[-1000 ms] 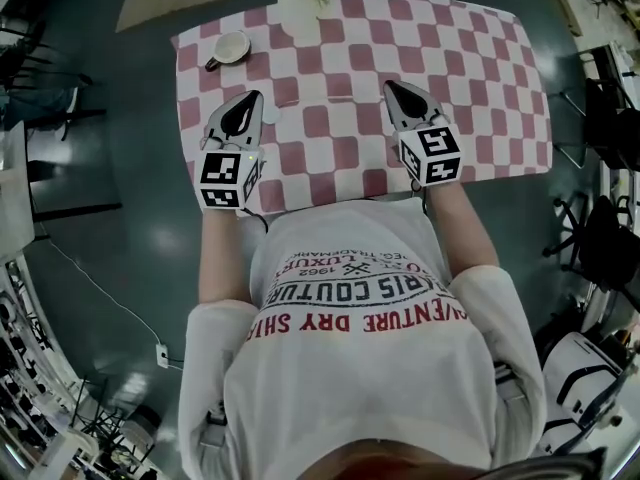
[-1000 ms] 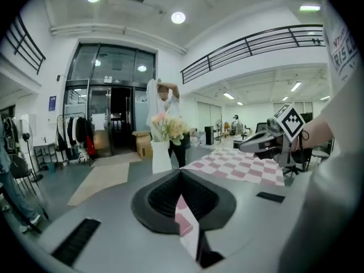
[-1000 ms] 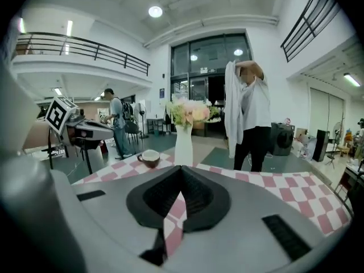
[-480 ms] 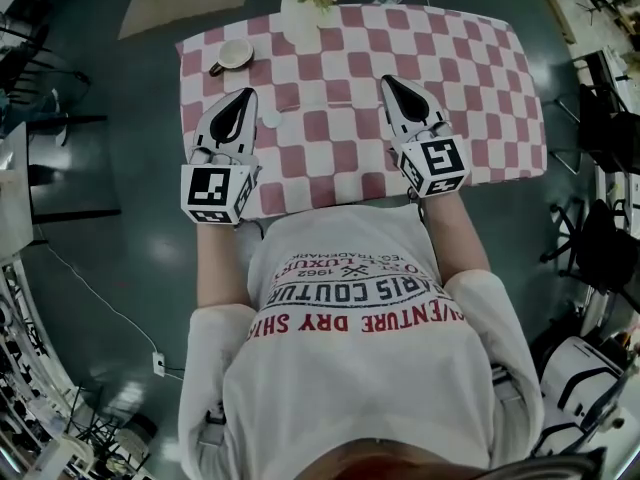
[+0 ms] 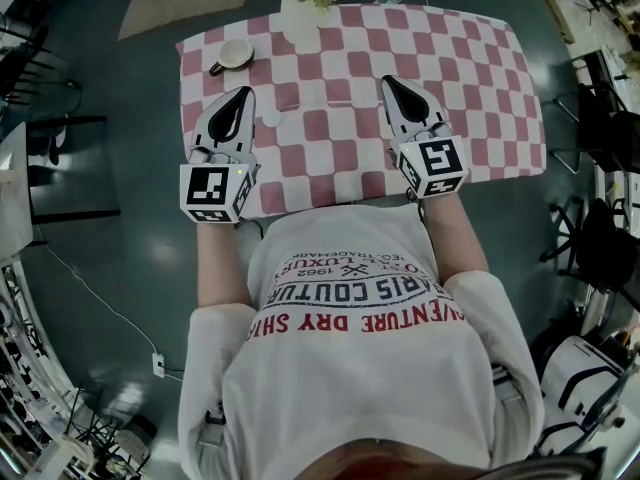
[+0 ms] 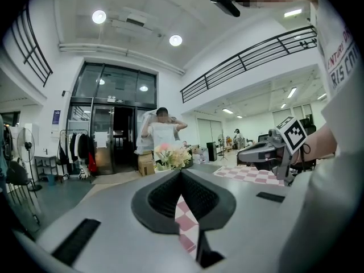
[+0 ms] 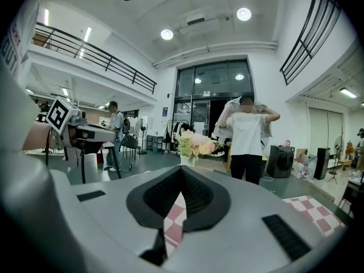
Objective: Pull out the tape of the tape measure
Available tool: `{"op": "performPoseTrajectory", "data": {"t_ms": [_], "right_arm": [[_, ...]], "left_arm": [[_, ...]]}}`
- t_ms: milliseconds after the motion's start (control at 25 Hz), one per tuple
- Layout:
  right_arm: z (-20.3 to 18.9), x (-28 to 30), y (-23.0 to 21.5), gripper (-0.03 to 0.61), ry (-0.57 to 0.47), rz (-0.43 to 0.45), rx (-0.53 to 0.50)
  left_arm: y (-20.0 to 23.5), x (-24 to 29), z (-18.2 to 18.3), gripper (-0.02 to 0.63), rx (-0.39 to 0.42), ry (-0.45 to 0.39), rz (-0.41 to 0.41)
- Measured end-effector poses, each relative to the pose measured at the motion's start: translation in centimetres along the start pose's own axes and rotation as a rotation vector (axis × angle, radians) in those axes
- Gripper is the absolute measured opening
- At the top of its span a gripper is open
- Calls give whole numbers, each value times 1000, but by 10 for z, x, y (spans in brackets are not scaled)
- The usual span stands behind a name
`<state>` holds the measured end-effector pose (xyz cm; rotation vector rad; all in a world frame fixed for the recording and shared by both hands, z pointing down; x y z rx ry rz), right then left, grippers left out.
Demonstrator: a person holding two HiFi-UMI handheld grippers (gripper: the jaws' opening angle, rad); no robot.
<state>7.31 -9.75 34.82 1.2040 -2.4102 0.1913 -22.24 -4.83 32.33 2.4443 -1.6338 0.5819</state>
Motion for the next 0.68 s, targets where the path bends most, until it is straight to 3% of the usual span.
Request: {"op": "performPoseTrajectory", "data": {"t_ms": [680], "right_arm": [[0, 1, -9, 28, 9, -46, 34]], "left_arm": [[0, -1, 8, 17, -11, -19, -18]]}}
Point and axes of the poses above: the fingertips, and each gripper's own axes: x forward along the fingers, y to its left, z out of its top, the point moved 9 cm from there along -x, backward along the fingers, and after that the axes turned 15 degrees about y, right-handed, at the moved point
